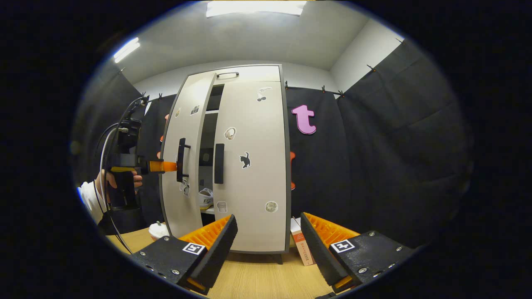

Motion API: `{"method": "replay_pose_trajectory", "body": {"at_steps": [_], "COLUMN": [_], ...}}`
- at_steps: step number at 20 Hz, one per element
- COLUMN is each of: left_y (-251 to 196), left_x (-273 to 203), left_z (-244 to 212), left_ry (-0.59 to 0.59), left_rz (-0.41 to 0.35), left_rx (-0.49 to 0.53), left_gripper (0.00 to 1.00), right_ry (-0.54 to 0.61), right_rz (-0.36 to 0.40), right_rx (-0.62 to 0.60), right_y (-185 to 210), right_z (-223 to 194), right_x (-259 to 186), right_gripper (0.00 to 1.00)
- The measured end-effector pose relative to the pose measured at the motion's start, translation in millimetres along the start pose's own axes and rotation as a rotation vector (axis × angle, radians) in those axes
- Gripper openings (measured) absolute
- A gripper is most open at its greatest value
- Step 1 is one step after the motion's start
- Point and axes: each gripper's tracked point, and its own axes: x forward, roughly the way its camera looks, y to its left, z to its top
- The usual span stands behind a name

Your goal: Grab one shoe with the right hand and put it into the shoe cabinet, grab the other shoe with the left hand and put it into the shoe cabinet; then close the right door with the right hand and the left door with the left hand.

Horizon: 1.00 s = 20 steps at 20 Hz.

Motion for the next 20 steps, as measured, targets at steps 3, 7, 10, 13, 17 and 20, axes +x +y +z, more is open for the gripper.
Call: {"method": "replay_pose_trajectory", "body": {"at_steps": [3,7,10,13,17,20], "left_y": [-6.1,-11.8,-12.2,-13.4,-13.9,-14.5], "left_x": [10.8,31.4,40.8,48.0,54.2,48.9], "left_z": [-1.7,-3.9,-4.2,-5.5,-6.3,-6.7], "left_ry": [0.0,0.005,0.006,0.013,0.007,0.013], "left_rz": [0.005,0.012,0.006,0.003,0.015,0.013], "left_rx": [0.017,0.035,0.024,0.019,0.036,0.024], "left_gripper": [0.93,0.96,0.96,0.96,0.96,0.96], "right_ry": [0.008,0.009,0.01,0.014,0.01,0.011], "right_rz": [-0.012,-0.022,-0.03,-0.031,-0.038,-0.036], "right_rx": [-0.004,-0.005,-0.009,-0.002,0.0,0.002], "right_y": [-4.8,-9.5,-13.0,-13.2,-16.3,-15.2], "right_z": [-2.5,-1.9,-2.9,-3.9,-1.3,0.0], "right_x": [-1.0,-1.4,2.3,6.8,6.0,6.2], "right_gripper": [0.94,0.94,0.94,0.94,0.94,0.94]}}
